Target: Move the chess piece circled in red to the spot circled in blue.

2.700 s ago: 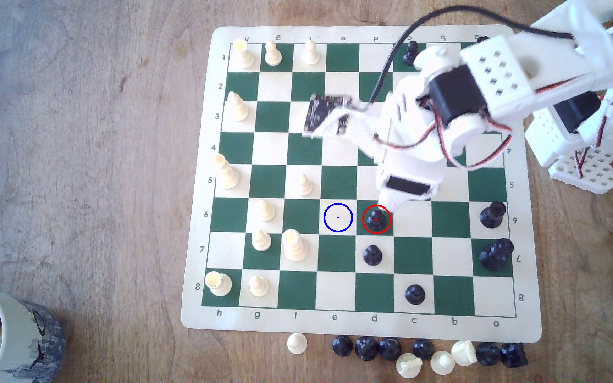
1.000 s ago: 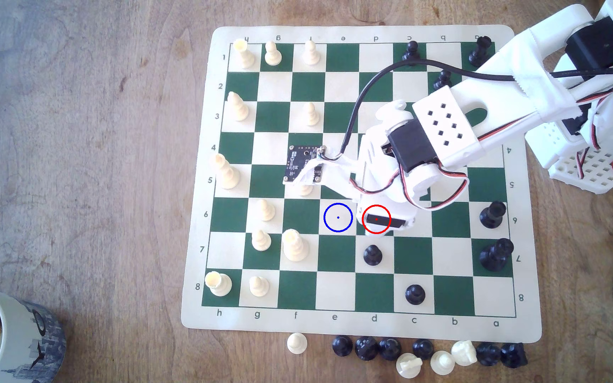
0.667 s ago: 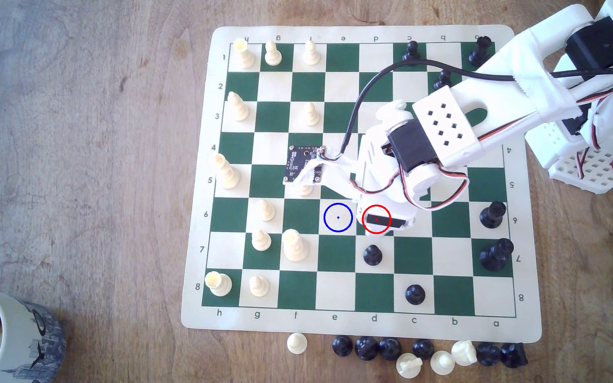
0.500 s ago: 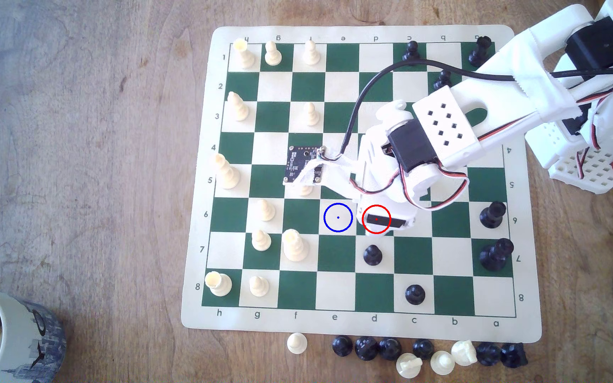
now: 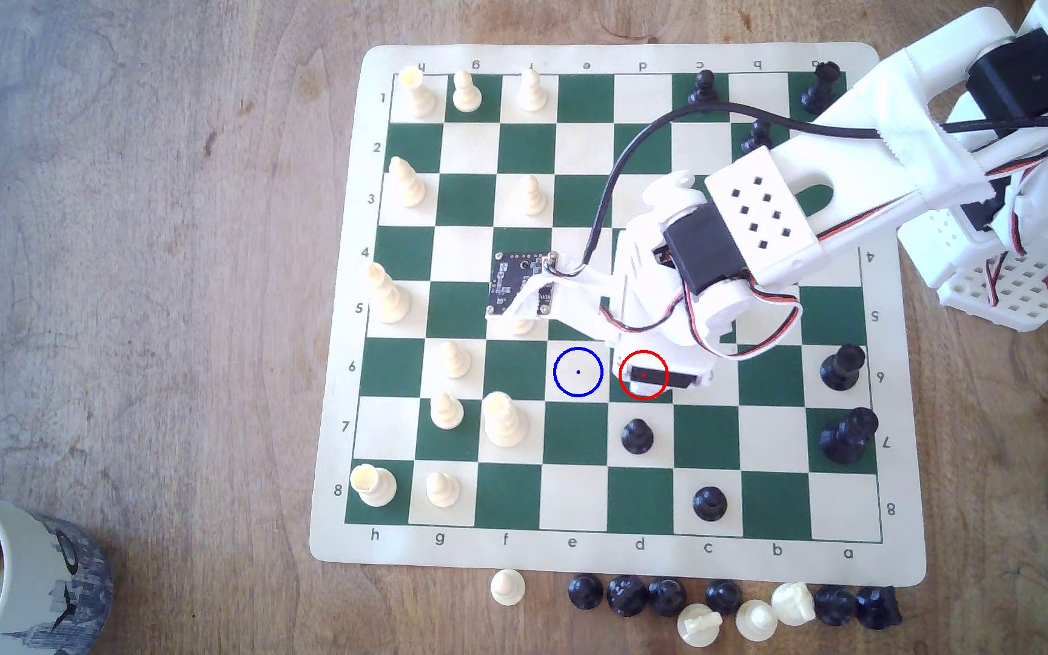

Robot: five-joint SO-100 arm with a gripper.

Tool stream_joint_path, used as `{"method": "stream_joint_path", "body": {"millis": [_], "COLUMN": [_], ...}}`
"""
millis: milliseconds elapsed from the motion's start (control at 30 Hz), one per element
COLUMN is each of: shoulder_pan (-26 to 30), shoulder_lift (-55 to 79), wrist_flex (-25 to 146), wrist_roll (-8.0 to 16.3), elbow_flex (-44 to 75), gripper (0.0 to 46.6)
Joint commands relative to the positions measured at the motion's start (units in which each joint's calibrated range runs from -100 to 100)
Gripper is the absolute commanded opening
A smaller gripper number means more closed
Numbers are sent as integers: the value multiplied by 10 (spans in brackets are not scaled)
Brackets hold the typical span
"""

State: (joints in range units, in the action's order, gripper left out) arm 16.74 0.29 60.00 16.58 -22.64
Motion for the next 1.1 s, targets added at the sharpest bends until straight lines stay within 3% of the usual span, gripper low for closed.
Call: {"method": "stream_joint_path", "body": {"millis": [0,400,633,1067], "shoulder_pan": [2,1,-15,-30], "shoulder_lift": [-24,-98,-5,70], "wrist_flex": [5,75,51,6], "wrist_roll": [-1,-6,-16,-30], "elbow_flex": [41,108,188,203], "gripper": [2,2,2,2]}}
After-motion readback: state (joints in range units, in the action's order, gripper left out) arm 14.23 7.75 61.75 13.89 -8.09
